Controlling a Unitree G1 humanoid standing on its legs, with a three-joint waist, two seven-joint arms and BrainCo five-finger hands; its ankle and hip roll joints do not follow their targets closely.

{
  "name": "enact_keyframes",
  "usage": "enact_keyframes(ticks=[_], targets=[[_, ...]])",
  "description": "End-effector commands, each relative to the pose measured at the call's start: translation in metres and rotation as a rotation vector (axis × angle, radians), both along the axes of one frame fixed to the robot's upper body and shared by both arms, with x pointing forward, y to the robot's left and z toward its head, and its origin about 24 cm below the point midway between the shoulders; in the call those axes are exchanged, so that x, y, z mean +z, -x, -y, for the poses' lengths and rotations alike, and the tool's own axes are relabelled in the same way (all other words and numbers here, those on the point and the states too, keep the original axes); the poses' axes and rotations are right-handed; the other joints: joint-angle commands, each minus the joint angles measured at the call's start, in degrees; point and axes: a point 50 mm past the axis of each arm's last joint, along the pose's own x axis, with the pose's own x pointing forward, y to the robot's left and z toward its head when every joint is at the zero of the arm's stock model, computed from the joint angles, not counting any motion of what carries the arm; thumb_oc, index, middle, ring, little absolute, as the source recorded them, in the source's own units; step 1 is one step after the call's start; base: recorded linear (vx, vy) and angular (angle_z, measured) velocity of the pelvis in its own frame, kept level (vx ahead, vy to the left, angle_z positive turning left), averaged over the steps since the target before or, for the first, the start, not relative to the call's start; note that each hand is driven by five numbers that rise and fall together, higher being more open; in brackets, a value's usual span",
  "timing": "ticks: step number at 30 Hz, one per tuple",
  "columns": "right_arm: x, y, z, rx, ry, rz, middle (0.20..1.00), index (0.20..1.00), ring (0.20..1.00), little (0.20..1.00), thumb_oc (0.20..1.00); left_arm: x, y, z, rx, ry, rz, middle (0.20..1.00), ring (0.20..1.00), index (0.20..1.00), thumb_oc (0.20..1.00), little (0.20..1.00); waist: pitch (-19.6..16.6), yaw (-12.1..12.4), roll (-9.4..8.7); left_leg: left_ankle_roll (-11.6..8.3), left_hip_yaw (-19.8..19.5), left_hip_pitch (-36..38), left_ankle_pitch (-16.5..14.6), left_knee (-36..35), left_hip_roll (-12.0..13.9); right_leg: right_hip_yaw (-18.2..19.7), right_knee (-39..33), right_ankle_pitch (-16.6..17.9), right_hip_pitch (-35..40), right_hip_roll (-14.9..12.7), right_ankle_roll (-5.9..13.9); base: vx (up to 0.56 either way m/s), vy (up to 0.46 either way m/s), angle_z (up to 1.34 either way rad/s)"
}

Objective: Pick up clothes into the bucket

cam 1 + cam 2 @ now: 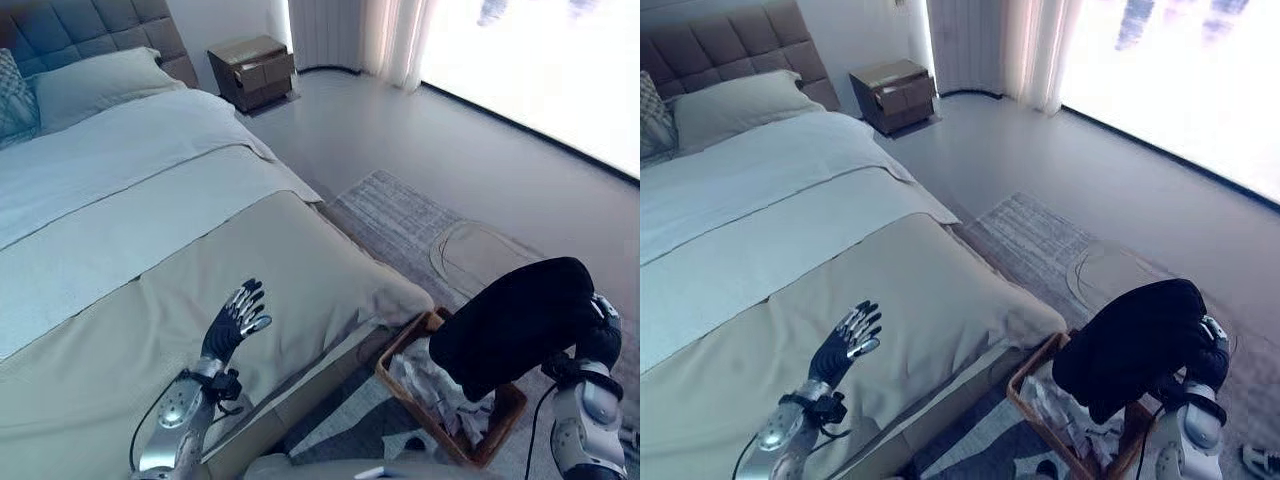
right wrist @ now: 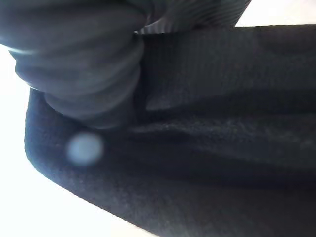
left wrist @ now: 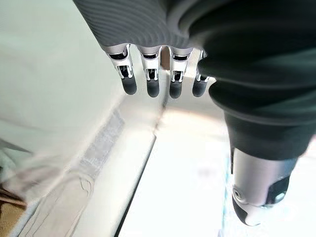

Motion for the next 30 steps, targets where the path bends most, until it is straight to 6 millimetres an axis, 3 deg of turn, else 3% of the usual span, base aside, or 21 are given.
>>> enact_keyframes(ticks=[1, 3, 4, 7, 10, 12, 14, 17, 23, 30], targets=[[0.057, -0.034, -0.004, 0.038, 0.113, 0.247, 0.200, 0.200, 0.200, 0.200, 0.200, 0.037, -0.013, -0.002, 0.030, 0.076, 0.200, 1.000, 1.000, 1.000, 1.000, 1.000, 5.0, -1.9, -1.25, 3.33, 0.3, -6.9, -10.2, 15.9, -1.7, 3.3, 10.6, 3.0, -13.5, 1.4, -2.98, -0.30, 0.063, -0.34], [0.061, -0.038, -0.007, 0.042, 0.114, 0.266, 0.200, 0.200, 0.200, 0.200, 0.200, 0.041, -0.014, -0.002, 0.031, 0.087, 0.219, 1.000, 1.000, 1.000, 1.000, 1.000, 5.5, -1.6, -1.21, 3.32, 1.0, -8.9, -10.9, 17.9, -1.3, 4.2, 12.1, 2.7, -16.0, 1.6, -3.04, -0.13, -0.009, -0.48], [0.068, -0.045, -0.011, 0.049, 0.111, 0.302, 0.200, 0.200, 0.200, 0.200, 0.200, 0.053, -0.015, 0.001, 0.014, 0.093, 0.277, 1.000, 1.000, 1.000, 1.000, 1.000, 7.8, -1.6, -1.13, 3.27, 1.4, -11.7, -11.2, 20.3, -1.0, 5.0, 14.1, 2.3, -19.1, 1.6, -3.25, -0.12, -0.024, -0.38], [0.075, -0.054, -0.014, 0.051, 0.115, 0.326, 0.200, 0.200, 0.200, 0.200, 0.200, 0.071, -0.020, 0.003, -0.005, 0.094, 0.353, 1.000, 1.000, 1.000, 1.000, 1.000, 10.0, -1.6, -0.92, 3.04, 1.8, -16.5, -11.6, 23.3, -0.4, 5.7, 17.6, 1.7, -24.7, 1.8, -3.87, -0.18, -0.042, -0.22], [0.077, -0.065, -0.013, 0.037, 0.113, 0.315, 0.200, 0.200, 0.200, 0.200, 0.200, 0.081, -0.023, 0.004, 0.000, 0.112, 0.397, 1.000, 1.000, 1.000, 1.000, 1.000, 10.7, -1.4, -0.52, 2.96, 1.9, -20.1, -11.9, 25.3, 0.0, 6.5, 19.9, 1.2, -28.5, 2.1, -4.28, -0.12, -0.016, -0.01], [0.091, -0.079, -0.006, 0.008, 0.165, 0.300, 0.200, 0.200, 0.200, 0.200, 0.200, 0.091, -0.024, 0.006, 0.008, 0.134, 0.441, 1.000, 1.000, 1.000, 1.000, 1.000, 12.2, -0.7, 0.21, 2.96, 2.1, -24.7, -12.5, 28.1, 0.5, 7.5, 23.1, 0.3, -33.9, 2.6, -4.56, -0.11, -0.025, -0.11], [0.096, -0.084, -0.004, -0.005, 0.172, 0.305, 0.200, 0.200, 0.200, 0.200, 0.200, 0.091, -0.025, 0.008, 0.014, 0.133, 0.447, 1.000, 1.000, 1.000, 1.000, 1.000, 12.3, -0.5, 0.35, 2.91, 2.1, -26.4, -12.6, 29.0, 0.8, 7.7, 23.8, 0.3, -35.4, 2.7, -4.65, -0.10, -0.041, -0.16], [0.129, -0.098, 0.006, -0.050, 0.238, 0.350, 0.200, 0.200, 0.200, 0.200, 0.200, 0.097, -0.027, 0.013, 0.007, 0.128, 0.467, 1.000, 1.000, 1.000, 1.000, 1.000, 13.3, 0.1, 1.26, 2.72, 1.9, -31.2, -11.8, 29.8, 0.8, 7.6, 25.5, 0.4, -40.4, 2.9, -4.70, -0.08, -0.033, -0.11], [0.169, -0.108, 0.009, -0.065, 0.315, 0.428, 0.200, 0.200, 0.200, 0.200, 0.200, 0.094, -0.028, 0.020, -0.009, 0.121, 0.443, 1.000, 1.000, 1.000, 1.000, 1.000, 13.9, 0.5, 2.25, 2.44, 1.2, -35.3, -10.9, 29.3, 0.8, 7.5, 26.7, 0.8, -45.3, 2.8, -4.59, -0.02, -0.011, -0.04], [0.171, -0.123, -0.004, -0.020, 0.350, 0.390, 0.200, 0.200, 0.200, 0.200, 0.200, 0.101, -0.032, 0.023, 0.000, 0.120, 0.478, 1.000, 1.000, 1.000, 1.000, 1.000, 15.0, 0.9, 2.75, 2.54, 0.7, -38.8, -10.6, 29.9, 0.3, 7.8, 28.3, 0.6, -49.0, 2.6, -4.81, 0.00, 0.005, -0.01]])
